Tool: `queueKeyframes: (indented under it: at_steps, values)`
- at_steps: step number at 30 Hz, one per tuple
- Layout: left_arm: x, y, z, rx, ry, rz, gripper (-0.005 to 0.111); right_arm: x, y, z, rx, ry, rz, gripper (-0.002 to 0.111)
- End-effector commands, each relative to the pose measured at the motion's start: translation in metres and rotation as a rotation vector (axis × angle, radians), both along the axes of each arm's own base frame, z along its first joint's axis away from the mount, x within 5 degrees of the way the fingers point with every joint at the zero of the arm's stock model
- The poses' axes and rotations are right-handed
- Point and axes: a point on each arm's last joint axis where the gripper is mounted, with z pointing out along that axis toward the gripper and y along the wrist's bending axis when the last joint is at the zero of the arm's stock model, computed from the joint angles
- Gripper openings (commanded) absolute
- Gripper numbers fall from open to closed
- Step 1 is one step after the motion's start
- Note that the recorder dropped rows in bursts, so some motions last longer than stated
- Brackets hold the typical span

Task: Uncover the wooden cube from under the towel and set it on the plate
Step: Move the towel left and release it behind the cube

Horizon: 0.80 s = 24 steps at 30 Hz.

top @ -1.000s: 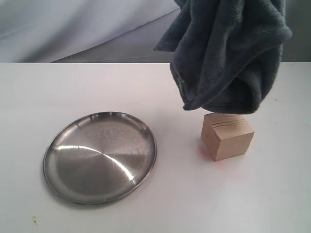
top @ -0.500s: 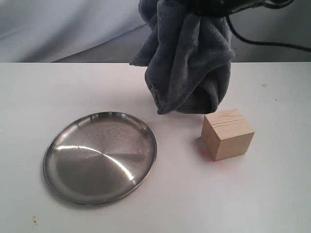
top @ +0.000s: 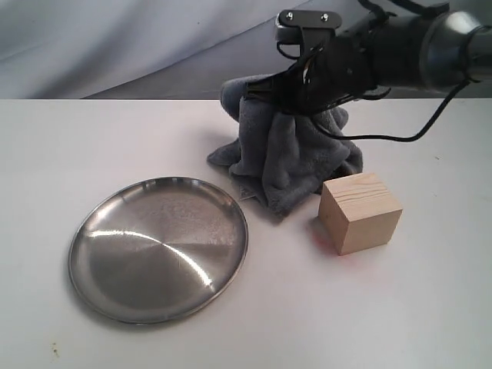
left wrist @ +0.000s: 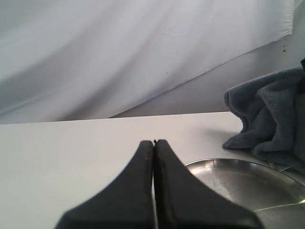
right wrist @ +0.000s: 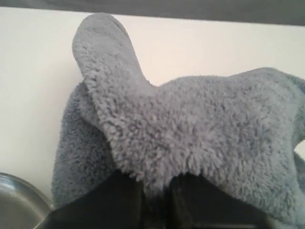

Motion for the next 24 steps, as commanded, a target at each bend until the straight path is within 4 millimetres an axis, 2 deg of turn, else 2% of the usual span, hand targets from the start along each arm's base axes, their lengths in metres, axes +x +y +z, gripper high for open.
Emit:
queueKeyframes:
  at_steps: [1, 9, 19, 21, 24]
  values:
    - [0.000, 0.000, -0.001, -0.005, -0.002, -0.005, 0.000, 0.004, 0.006, -0.019, 0.019, 0.039, -0.011, 0.000]
    - [0.000, 0.000, -0.001, -0.005, -0.002, -0.005, 0.000, 0.006, 0.007, -0.050, -0.020, 0.112, -0.022, 0.000]
    - [0.000, 0.000, -0.001, -0.005, -0.002, -0.005, 0.000, 0.004, 0.006, -0.054, -0.035, 0.138, -0.029, 0.001]
    - [0.000, 0.000, -0.001, -0.005, -0.002, -0.005, 0.000, 0.004, 0.005, -0.054, -0.046, 0.142, -0.025, 0.007]
    - [0.000, 0.000, -0.001, -0.005, -0.002, -0.005, 0.000, 0.003, 0.004, -0.054, -0.065, 0.153, -0.018, 0.029]
